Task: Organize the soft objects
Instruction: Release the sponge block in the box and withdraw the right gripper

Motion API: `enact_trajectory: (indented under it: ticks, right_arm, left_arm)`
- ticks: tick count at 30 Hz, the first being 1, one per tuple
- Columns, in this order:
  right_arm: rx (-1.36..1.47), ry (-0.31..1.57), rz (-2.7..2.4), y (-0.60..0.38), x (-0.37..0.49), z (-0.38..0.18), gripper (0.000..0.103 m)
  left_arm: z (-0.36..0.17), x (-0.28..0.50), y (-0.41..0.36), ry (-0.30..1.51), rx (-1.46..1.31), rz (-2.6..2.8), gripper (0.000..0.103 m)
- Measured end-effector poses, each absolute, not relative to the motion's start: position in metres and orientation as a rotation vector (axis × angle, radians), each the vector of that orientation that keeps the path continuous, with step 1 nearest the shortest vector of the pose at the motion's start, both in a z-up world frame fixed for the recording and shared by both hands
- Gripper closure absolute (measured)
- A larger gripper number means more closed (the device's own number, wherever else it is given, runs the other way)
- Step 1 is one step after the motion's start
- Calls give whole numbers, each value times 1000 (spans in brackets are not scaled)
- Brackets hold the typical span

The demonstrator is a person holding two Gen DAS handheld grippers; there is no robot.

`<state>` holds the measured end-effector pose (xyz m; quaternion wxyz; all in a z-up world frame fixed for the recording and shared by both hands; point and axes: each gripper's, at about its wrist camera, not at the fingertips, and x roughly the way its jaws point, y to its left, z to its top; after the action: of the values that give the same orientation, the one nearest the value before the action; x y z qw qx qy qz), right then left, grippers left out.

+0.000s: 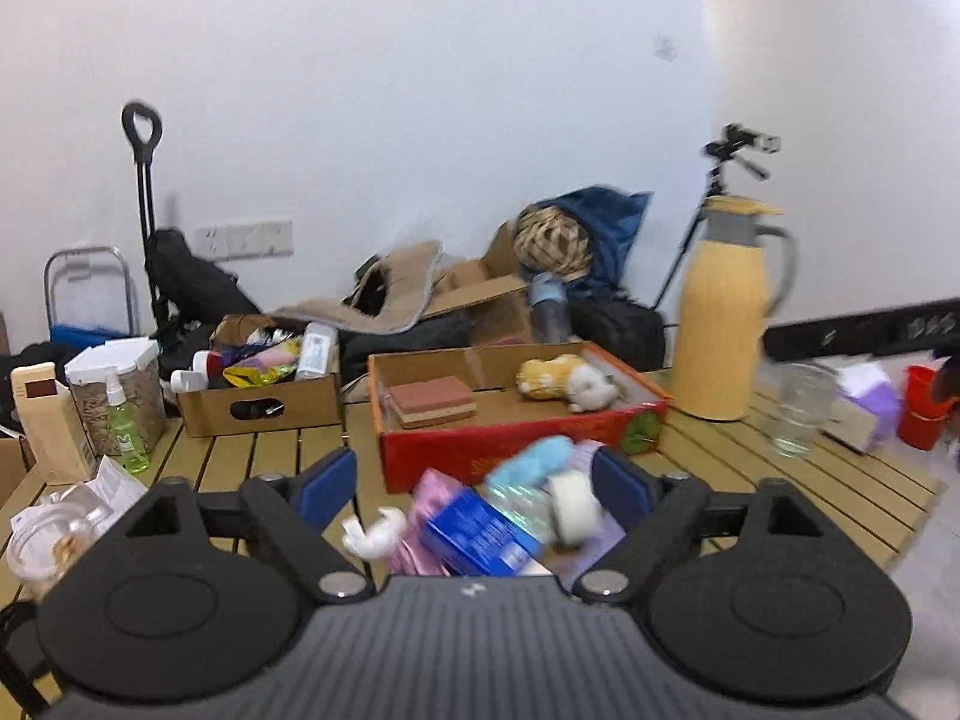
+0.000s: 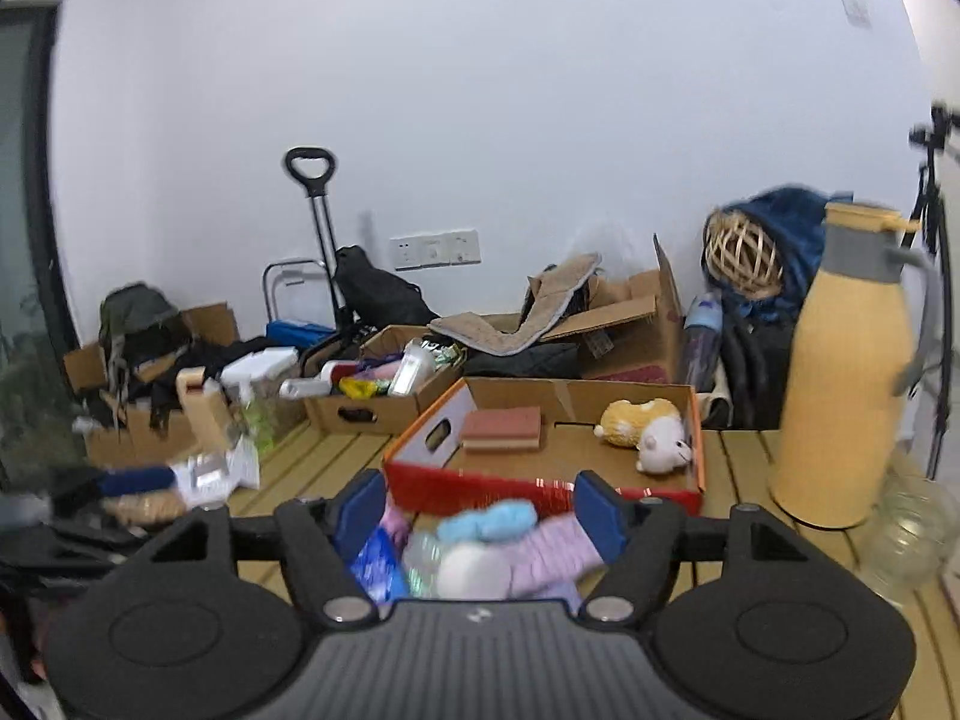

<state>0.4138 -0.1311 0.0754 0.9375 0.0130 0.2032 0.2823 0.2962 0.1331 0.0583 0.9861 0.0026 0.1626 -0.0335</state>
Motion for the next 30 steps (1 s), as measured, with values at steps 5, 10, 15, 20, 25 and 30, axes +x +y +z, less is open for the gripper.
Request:
enact_trajectory:
  ticks: [5, 10, 15, 20, 25, 30]
  right_arm:
    - [15, 357, 564, -142, 329, 53, 20]
    - [45, 285, 484, -152, 259, 19, 14]
    - [43, 326, 489, -154, 212, -11, 14]
    - [50, 332, 504, -148, 199, -30, 14]
    - [86, 346, 457, -150, 212, -44, 16]
    - [75, 402, 433, -143, 244, -64, 30]
  left_arm:
    - [46, 211, 117, 252, 29, -80, 4]
    - [26, 156, 102, 231, 52, -69, 0]
    - [5, 127, 94, 283, -14, -56, 0]
    - [-3, 127, 87, 305, -8, -69, 0]
    - [-19, 148, 90, 306, -38, -110, 1]
    - [-42, 187, 95, 367, -80, -144, 3]
